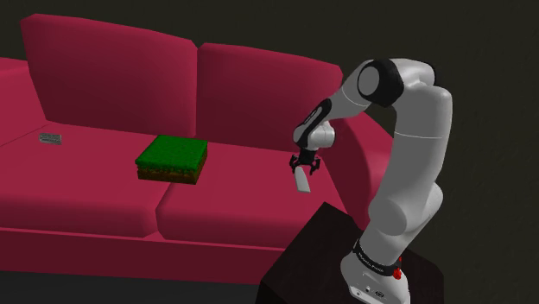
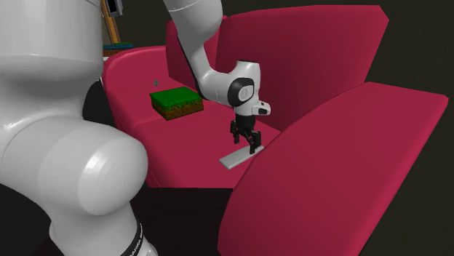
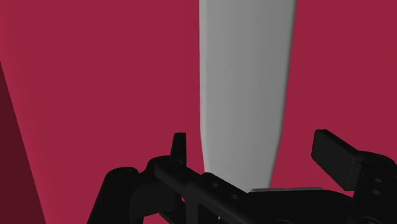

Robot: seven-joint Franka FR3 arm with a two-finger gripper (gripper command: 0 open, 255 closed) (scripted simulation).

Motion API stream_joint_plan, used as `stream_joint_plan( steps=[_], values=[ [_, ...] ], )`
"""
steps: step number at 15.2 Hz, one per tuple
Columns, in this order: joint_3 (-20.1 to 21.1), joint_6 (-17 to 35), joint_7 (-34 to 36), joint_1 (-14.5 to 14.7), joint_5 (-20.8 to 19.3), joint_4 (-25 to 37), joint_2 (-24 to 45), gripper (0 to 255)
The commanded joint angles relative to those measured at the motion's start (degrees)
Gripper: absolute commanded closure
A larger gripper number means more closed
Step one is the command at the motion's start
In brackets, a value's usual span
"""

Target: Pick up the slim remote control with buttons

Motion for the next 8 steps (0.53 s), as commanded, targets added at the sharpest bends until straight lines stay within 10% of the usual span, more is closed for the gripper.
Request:
stream_joint_plan(
  steps=[1, 6, 7, 8],
  values=[
    [0.52, 1.43, -0.58, -0.38, 0.92, 0.25, 1.72, 0],
    [1.54, 3.74, -1.58, -1.13, 2.33, 0.63, 4.47, 0],
    [1.55, 3.8, -1.63, -1.16, 2.36, 0.58, 4.48, 255],
    [1.57, 3.85, -1.62, -1.16, 2.37, 0.55, 4.49, 255]
  ],
)
